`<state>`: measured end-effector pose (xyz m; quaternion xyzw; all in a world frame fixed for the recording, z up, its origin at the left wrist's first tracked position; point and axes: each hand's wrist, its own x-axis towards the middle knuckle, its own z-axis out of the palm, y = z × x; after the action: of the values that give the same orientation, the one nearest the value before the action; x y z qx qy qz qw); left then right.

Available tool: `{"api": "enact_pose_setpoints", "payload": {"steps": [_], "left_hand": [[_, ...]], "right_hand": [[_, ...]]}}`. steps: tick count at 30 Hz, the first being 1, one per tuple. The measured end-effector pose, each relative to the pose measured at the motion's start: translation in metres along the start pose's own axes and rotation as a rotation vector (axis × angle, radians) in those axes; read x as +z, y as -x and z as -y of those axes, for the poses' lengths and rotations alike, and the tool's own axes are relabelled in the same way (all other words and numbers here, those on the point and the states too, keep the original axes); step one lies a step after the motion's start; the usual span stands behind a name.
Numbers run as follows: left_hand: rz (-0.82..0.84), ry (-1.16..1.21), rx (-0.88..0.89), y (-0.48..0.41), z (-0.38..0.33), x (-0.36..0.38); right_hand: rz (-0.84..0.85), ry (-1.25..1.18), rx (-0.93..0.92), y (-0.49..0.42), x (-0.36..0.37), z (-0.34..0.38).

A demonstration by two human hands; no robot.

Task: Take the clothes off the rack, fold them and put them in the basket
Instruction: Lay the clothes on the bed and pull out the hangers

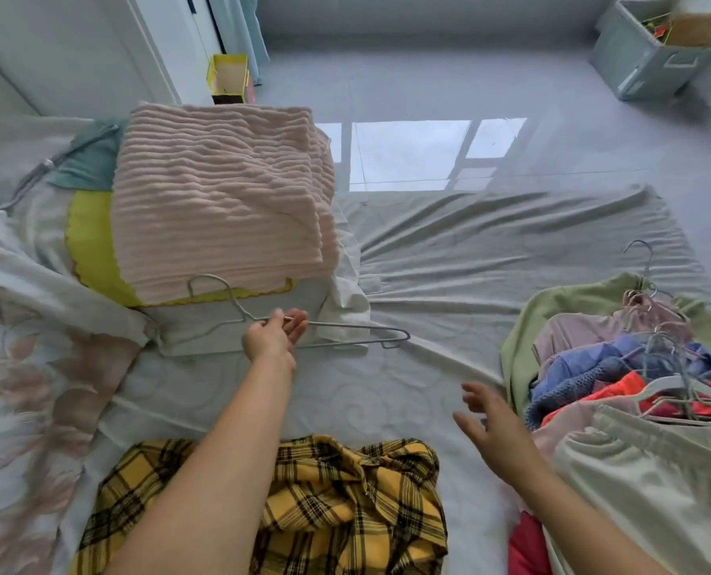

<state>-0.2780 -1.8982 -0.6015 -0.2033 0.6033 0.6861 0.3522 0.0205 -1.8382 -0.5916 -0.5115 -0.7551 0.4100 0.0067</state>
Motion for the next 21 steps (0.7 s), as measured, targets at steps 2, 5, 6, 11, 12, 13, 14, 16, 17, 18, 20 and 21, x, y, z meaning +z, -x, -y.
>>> {"api": "enact_pose_setpoints", "payload": {"steps": [2, 5, 6, 11, 12, 13, 14, 16, 17, 18, 20, 21], "left_hand": [[0.072, -0.125, -0.029, -0.019, -0.003, 0.006], [0.115, -0.317, -0.028, -0.034, -0.010, 0.009], [0.116, -0.346, -0.005, -0.031, -0.011, 0.009], [0.195, -0.406, -0.042, 0.016, 0.022, -0.005], [0.215, -0.436, -0.086, 0.031, 0.035, -0.011], [0.238, -0.478, -0.132, 0.044, 0.049, -0.018], [0.255, -0.525, -0.176, 0.059, 0.063, -0.025], [0.290, -0.617, -0.253, 0.091, 0.091, -0.037], [0.300, -0.651, -0.283, 0.107, 0.104, -0.042], [0.302, -0.679, -0.305, 0.123, 0.117, -0.045], [0.289, -0.724, -0.336, 0.151, 0.139, -0.049], [0.281, -0.737, -0.354, 0.163, 0.149, -0.050]], "right_hand": [[0.025, -0.009, 0.075, 0.014, 0.000, -0.031], [0.007, -0.027, 0.166, 0.026, -0.003, -0.069], [-0.011, -0.028, 0.185, 0.028, -0.006, -0.078], [-0.088, 0.035, 0.180, 0.038, -0.029, -0.103], [-0.109, 0.048, 0.177, 0.040, -0.035, -0.107], [-0.148, 0.051, 0.169, 0.042, -0.043, -0.113], [-0.194, 0.052, 0.158, 0.044, -0.051, -0.119], [-0.279, 0.070, 0.160, 0.047, -0.074, -0.133], [-0.318, 0.089, 0.174, 0.048, -0.087, -0.140], [-0.351, 0.104, 0.193, 0.049, -0.102, -0.148], [-0.384, 0.150, 0.235, 0.050, -0.130, -0.168], [-0.379, 0.188, 0.263, 0.049, -0.143, -0.180]]}}
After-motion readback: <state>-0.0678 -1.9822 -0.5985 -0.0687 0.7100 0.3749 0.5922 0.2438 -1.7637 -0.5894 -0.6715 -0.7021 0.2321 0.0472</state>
